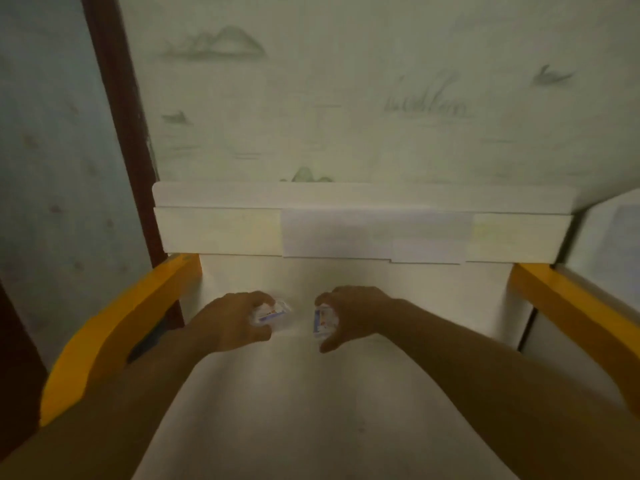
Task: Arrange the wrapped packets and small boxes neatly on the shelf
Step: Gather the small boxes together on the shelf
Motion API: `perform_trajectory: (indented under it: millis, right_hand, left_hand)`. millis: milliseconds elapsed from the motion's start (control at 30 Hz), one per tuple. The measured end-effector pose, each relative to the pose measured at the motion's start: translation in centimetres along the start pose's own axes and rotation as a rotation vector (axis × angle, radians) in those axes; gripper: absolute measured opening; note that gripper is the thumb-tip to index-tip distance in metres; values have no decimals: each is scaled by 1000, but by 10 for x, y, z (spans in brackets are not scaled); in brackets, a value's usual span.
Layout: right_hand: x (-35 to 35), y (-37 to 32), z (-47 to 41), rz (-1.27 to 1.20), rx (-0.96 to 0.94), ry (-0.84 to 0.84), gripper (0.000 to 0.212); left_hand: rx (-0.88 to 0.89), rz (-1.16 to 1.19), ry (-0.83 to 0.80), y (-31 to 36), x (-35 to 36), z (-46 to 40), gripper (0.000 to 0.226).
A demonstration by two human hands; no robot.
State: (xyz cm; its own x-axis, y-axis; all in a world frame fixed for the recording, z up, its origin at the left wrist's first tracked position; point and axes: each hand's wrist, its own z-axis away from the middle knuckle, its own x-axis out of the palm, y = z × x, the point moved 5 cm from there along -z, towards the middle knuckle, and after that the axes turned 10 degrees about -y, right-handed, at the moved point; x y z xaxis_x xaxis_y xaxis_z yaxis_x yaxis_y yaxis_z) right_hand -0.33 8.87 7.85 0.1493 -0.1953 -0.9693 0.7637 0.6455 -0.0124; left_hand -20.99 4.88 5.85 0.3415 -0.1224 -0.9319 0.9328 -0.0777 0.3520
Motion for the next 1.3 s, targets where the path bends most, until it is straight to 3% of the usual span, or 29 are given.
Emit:
perform_trajectory:
  millis: [133,400,500,767,933,1300]
  right_hand:
    - [-22,42,44,-47,118,103,95]
    - [-48,129,154,-96,313,155,91]
    - [-49,159,201,-111,356,188,91]
    - [-20,264,339,-154,502,230,87]
    - [12,325,416,-230,566,211,86]
    - [74,403,475,-342,559,207,85]
  left_hand:
    - [131,-58,41,55,-9,-17,66]
    - [473,-37,104,206,-19,-47,44]
    - [534,-57,99,261,-11,-54,47]
    - [660,-17,46,426,36,-50,63]
    - [708,-36,48,513,76,-48,59]
    - [714,-183,-46,603,141,-59,59]
